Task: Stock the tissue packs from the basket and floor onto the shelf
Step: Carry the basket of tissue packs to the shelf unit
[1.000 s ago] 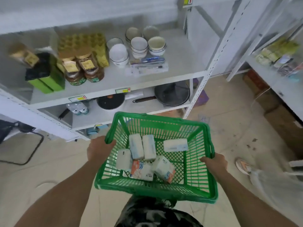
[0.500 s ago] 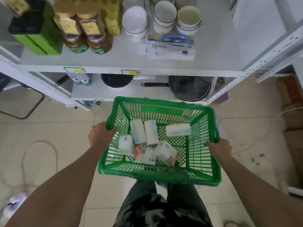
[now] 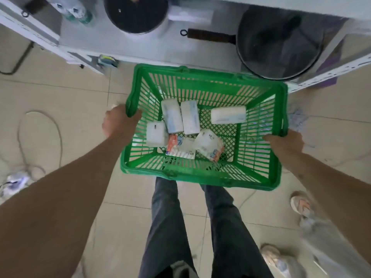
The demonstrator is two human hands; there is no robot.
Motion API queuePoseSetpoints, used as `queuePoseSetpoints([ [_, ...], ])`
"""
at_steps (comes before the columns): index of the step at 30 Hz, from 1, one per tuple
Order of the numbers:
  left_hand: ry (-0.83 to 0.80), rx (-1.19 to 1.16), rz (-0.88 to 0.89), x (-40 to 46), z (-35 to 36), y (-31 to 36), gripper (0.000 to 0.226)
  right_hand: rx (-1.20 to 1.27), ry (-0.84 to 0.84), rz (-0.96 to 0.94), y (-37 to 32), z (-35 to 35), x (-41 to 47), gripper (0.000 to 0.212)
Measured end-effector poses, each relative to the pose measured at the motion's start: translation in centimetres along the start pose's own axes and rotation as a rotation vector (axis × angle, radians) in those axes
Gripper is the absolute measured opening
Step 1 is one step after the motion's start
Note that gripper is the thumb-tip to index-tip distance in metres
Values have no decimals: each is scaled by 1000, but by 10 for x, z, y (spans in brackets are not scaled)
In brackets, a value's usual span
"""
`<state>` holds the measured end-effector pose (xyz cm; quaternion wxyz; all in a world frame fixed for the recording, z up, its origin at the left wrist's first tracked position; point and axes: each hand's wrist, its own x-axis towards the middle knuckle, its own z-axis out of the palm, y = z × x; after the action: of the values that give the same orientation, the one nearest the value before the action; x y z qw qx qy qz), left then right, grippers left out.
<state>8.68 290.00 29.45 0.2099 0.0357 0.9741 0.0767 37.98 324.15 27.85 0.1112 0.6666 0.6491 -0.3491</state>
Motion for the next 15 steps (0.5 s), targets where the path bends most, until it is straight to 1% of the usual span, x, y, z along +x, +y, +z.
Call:
queuePoseSetpoints([
  [3, -2, -10, 17, 25, 39, -3, 44, 9, 8, 36, 9, 35, 29, 29],
  [7, -7, -17, 35, 61, 91, -13, 39, 14, 31, 46, 23, 83, 66, 25],
  [15, -24, -6, 72, 121, 188, -42, 40, -58, 39, 22, 36, 183, 135, 33],
])
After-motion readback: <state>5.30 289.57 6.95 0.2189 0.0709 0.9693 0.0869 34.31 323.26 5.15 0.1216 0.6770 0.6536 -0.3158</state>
